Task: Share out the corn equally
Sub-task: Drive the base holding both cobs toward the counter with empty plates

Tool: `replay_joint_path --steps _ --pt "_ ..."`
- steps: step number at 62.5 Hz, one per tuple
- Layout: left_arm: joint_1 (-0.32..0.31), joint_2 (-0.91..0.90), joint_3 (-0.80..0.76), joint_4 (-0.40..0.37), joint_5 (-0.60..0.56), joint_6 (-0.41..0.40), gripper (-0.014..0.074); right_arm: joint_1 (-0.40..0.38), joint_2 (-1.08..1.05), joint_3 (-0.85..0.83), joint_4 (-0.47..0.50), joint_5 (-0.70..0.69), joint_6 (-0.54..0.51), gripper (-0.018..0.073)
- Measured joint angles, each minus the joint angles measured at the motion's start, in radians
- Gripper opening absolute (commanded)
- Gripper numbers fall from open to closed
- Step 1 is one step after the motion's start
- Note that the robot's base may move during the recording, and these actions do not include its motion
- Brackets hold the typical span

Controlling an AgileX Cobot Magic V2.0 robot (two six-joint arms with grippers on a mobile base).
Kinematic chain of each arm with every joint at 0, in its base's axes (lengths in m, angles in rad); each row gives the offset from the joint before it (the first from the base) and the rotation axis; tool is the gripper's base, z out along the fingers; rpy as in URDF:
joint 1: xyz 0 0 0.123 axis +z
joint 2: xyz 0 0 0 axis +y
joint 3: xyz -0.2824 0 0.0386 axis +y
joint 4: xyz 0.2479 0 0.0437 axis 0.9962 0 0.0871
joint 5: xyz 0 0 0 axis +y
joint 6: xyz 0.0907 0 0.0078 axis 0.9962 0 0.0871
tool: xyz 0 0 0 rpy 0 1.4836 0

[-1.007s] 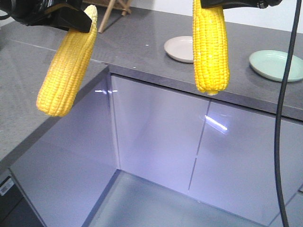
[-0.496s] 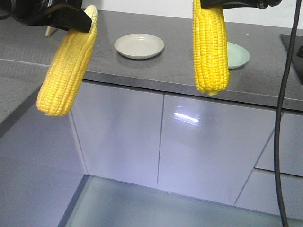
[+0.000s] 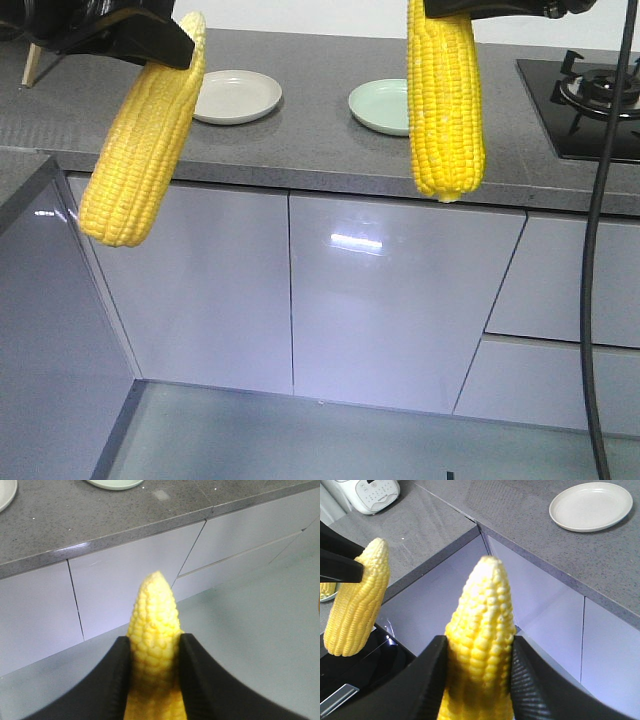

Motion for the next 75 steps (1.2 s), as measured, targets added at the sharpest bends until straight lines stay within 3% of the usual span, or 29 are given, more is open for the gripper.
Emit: replay_joint_path --steps 75 --pt "0.000 -0.003 0.000 0.000 0.000 0.000 -0.0006 0.000 0.000 0.000 0.000 0.001 0.000 0.0026"
